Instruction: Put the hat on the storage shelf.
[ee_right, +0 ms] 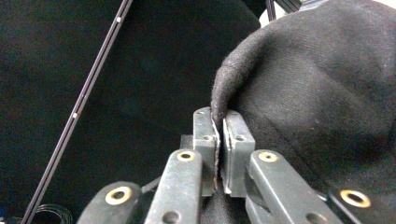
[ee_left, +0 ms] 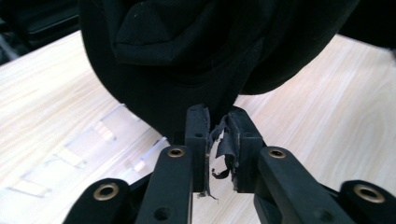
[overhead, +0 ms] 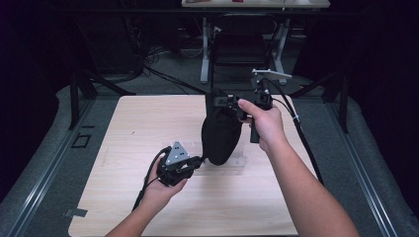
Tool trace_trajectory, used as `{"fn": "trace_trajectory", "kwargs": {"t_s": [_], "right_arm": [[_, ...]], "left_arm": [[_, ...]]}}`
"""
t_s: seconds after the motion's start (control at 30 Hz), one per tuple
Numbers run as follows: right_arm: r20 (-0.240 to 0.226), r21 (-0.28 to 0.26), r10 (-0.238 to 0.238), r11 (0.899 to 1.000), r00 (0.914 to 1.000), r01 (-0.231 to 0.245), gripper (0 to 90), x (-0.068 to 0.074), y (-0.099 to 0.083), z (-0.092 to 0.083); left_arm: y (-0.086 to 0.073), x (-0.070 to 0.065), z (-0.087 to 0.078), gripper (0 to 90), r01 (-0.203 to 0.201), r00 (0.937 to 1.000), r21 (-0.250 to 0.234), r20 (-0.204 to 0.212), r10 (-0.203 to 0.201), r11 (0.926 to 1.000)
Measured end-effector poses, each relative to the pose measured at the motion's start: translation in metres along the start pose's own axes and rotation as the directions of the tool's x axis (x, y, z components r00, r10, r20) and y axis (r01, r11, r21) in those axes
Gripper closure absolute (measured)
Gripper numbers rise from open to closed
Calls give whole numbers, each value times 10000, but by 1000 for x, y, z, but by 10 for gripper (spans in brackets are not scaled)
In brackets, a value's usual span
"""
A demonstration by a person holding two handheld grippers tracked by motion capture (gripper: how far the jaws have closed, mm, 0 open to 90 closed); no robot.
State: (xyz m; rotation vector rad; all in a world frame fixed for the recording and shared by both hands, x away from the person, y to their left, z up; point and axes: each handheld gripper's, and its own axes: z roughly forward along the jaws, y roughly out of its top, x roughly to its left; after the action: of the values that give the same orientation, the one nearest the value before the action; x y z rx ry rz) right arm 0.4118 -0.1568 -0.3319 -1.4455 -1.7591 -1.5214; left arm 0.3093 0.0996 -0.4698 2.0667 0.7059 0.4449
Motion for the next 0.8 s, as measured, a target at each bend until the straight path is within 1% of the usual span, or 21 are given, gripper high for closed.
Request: {"fn": "trace_trajectory", "kwargs": {"t_s": [0.07, 0.1, 0.13, 0.2, 0.27, 0.3, 0.33, 0.43, 0.53, 0.6, 0.63, 0.73, 0.8], "right_arm": [[-32, -24, -14, 10000, 10000, 14, 835, 0, 0, 0], [-85, -88, -17, 10000, 10000, 16, 819, 1, 0, -1], [-166, -151, -118, 9998, 9998, 116, 791, 2, 0, -3], [-189, -254, -139, 9996, 9997, 134, 785, 3, 1, -6], [-219, -292, -192, 9994, 9996, 186, 776, 3, 1, -8], [-233, -385, -220, 9990, 9995, 211, 770, 4, 2, -12], [-201, -408, -217, 9989, 9996, 209, 771, 5, 2, -14], [-78, -405, -267, 9988, 9996, 263, 768, 5, 3, -18], [125, -349, -480, 9982, 9988, 484, 765, 5, 3, -26], [164, -369, -507, 9980, 9986, 513, 765, 6, 3, -26], [165, -336, -534, 9980, 9984, 539, 763, 6, 2, -27], [141, -393, -547, 9977, 9984, 552, 759, 8, 1, -30], [164, -401, -570, 9975, 9982, 576, 759, 8, 1, -31]], "left_arm": [[0, -1, 0, 823, -50, 10000, 17, -74, 50, 10000], [0, -1, 0, 827, -107, 9999, 25, -94, 107, 9999], [0, -2, 0, 830, -164, 9998, 34, -111, 165, 9999], [0, -2, -1, 833, -274, 9995, 65, -182, 275, 9996], [0, -2, -1, 835, -290, 9994, 59, -199, 291, 9996], [0, -2, -1, 838, -310, 9993, 68, -212, 311, 9995], [-1, -1, -2, 841, -375, 9989, 109, -272, 378, 9992], [-2, 0, -3, 846, -362, 9988, 111, -326, 365, 9993], [-4, 3, -5, 854, -394, 9982, 158, -450, 401, 9991], [-5, 4, -5, 855, -332, 9983, 128, -475, 338, 9994], [-6, 5, -6, 856, -365, 9981, 168, -481, 372, 9992], [-11, 7, -7, 857, -272, 9983, 235, -500, 284, 9994], [-15, 9, -7, 858, -313, 9981, 305, -526, 328, 9990]]}}
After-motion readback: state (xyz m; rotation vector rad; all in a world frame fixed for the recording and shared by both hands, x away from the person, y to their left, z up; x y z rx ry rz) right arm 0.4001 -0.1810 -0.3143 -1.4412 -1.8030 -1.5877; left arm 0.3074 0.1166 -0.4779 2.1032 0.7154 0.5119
